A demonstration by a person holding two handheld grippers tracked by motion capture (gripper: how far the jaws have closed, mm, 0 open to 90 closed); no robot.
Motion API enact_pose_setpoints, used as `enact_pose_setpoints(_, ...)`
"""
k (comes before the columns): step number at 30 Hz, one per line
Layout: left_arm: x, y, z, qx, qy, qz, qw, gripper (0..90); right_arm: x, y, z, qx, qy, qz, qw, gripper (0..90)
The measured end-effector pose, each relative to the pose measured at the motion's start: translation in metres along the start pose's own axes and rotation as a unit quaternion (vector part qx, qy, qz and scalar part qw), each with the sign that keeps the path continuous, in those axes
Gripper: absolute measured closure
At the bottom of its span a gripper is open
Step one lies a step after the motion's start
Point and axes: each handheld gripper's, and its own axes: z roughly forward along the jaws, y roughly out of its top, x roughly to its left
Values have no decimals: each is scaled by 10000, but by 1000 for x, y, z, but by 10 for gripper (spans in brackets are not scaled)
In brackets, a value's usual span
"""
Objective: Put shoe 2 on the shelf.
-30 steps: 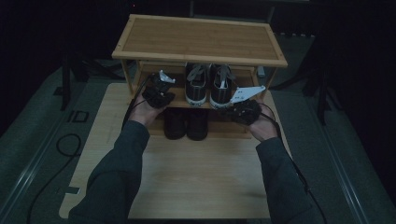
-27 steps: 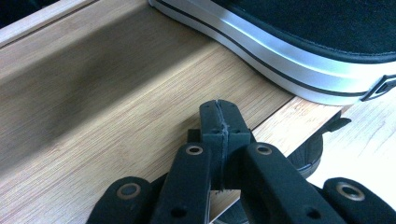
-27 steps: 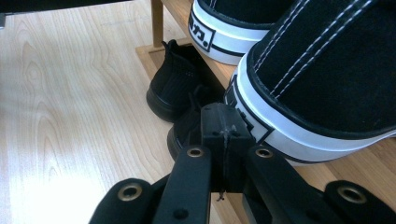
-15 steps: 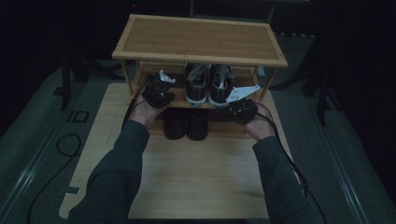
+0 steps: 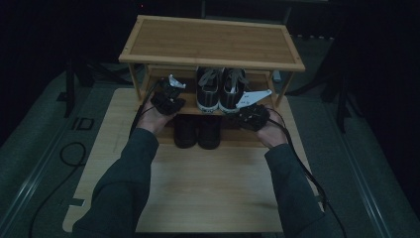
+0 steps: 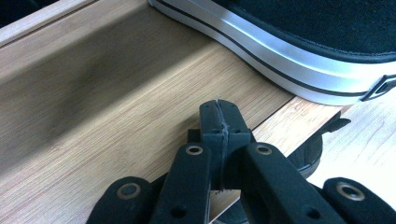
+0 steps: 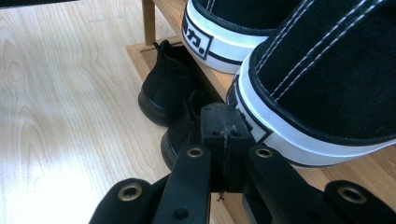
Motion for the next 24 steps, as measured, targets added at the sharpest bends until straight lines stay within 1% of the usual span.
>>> enact_pose_setpoints(4, 1, -1, 0, -24, -37, -30, 10000, 900, 0, -1, 0, -9, 8, 1, 10000, 900)
enact_pose_setpoints(7, 2, -1, 0, -31, -62, -60, 10000, 900, 1, -2, -4, -61, 57, 34, 10000, 900)
enact_pose_setpoints(10, 2, -1, 0, -37, -58, -64, 10000, 900, 3, -2, -8, -80, 98, 1, 9999, 900)
enact_pose_setpoints(19, 1, 0, 0, -24, -32, -32, 10000, 900, 4, -13, -11, -76, 179, 52, 9998, 898)
enact_pose_setpoints(24, 1, -1, 0, -34, -12, -33, 10000, 900, 5, -19, -14, -58, 202, 77, 9997, 881)
